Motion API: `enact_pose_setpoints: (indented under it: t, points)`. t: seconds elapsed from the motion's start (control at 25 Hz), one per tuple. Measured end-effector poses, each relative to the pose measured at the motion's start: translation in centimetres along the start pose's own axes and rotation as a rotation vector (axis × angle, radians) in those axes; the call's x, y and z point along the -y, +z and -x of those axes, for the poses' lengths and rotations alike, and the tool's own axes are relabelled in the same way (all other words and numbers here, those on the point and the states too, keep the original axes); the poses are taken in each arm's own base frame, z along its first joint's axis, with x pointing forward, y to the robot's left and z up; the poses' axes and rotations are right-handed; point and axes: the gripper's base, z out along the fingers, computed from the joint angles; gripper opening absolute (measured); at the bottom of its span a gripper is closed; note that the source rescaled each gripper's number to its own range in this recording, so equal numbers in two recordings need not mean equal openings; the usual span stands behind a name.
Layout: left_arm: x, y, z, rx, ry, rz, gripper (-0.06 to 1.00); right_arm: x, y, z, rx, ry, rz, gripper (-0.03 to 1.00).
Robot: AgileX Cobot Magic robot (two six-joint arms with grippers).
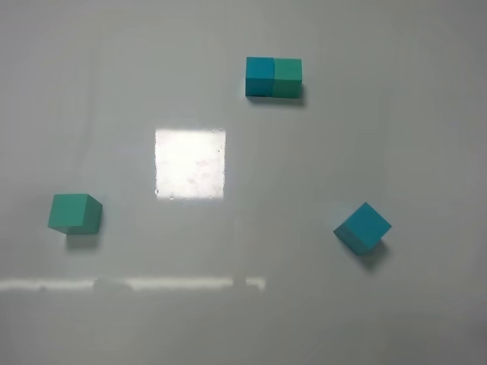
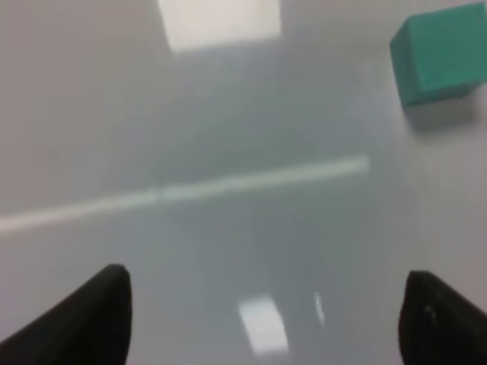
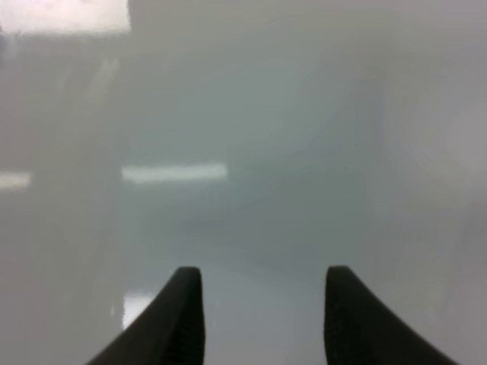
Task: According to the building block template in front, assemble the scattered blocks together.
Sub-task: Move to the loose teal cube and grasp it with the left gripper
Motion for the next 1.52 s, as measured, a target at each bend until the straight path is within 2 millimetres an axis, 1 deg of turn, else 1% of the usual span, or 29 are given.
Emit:
enact_pose_setpoints:
  t: [0.2,0.32,0.4,0.52,0.64,0.84,0.96,1.16,1.4,1.52]
  points:
    - [-1.3,1.8,4.6,-0.041,0.334,-0.024,1.00,0.0,0.0,0.0,0.000,0.000,0.000,0.00]
    - [-1.7,2.6,6.2,-0.046,0.528,-0.039,1.00,0.0,0.0,0.0,0.000,0.000,0.000,0.00]
    - [-1.8,3.3,6.7,-0.053,0.658,-0.062,1.00,0.0,0.0,0.0,0.000,0.000,0.000,0.00]
    - [-1.6,4.3,6.8,-0.084,0.748,-0.121,1.00,0.0,0.0,0.0,0.000,0.000,0.000,0.00]
    - [-1.5,5.2,6.7,-0.122,0.798,-0.179,1.00,0.0,0.0,0.0,0.000,0.000,0.000,0.00]
    - [-0.9,6.2,7.1,-0.097,0.875,-0.228,1.00,0.0,0.0,0.0,0.000,0.000,0.000,0.00]
    - [-0.6,7.3,7.3,-0.119,0.915,-0.261,1.00,0.0,0.0,0.0,0.000,0.000,0.000,0.00]
    - [0.4,9.1,7.5,-0.141,0.968,-0.337,1.00,0.0,0.0,0.0,0.000,0.000,0.000,0.00]
    - [2.0,10.2,7.7,-0.139,1.039,-0.416,1.00,0.0,0.0,0.0,0.000,0.000,0.000,0.00]
    - [2.5,11.0,7.7,-0.164,1.102,-0.415,1.00,0.0,0.0,0.0,0.000,0.000,0.000,0.00]
